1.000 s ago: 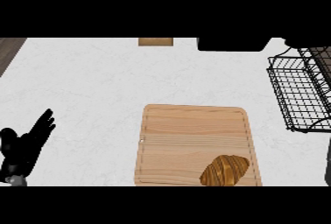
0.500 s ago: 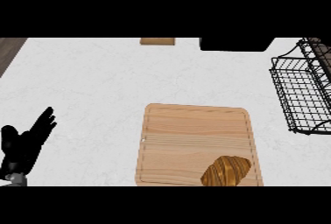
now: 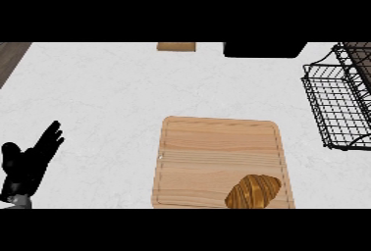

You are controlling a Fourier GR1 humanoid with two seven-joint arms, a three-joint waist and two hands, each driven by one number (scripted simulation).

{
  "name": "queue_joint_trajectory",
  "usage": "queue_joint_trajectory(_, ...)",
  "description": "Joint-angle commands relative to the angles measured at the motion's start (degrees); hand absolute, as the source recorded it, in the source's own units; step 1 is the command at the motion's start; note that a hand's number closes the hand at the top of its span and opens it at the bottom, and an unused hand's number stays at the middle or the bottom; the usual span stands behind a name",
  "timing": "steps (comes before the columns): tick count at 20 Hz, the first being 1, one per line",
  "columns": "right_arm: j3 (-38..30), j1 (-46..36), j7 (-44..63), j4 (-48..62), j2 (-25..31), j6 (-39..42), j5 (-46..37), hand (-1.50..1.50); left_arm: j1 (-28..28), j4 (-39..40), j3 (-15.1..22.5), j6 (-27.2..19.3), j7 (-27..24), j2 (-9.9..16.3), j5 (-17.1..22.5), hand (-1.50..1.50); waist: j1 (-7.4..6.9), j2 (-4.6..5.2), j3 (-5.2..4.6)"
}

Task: Pick the lemon from the cutting board and place it in the tiered basket

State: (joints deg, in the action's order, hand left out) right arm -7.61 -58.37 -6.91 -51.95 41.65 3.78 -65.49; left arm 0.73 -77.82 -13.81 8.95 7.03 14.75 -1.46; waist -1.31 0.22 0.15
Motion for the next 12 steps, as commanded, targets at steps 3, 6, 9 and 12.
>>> queue_joint_trajectory(3, 1.27, -3.52, -1.20, 7.63, 0.95, 2.94, -2.82, 1.50, -0.31, -2.80, -0.19, 0.21, 3.94, 0.10, 0.87, 0.00, 0.26, -0.06, -0.15)
queue_joint_trajectory(6, 1.17, -2.07, 2.86, 11.12, 0.23, 9.42, -2.69, 1.50, 1.10, -0.85, -0.83, 0.76, 1.19, 1.01, 0.32, 0.00, 0.37, -0.05, -0.19)
queue_joint_trajectory(9, 0.06, -1.82, 5.22, 16.92, 1.78, 11.97, -3.41, -1.50, -0.17, -1.48, 0.05, -0.55, 1.75, -0.47, -0.17, 0.00, 0.17, 0.17, -0.16)
queue_joint_trajectory(12, -1.57, -0.39, 9.34, 19.62, 2.26, 10.17, -4.06, -1.50, 2.68, -3.13, 0.16, 1.16, 1.99, -0.34, 0.70, 0.00, -0.05, 0.05, -0.11)
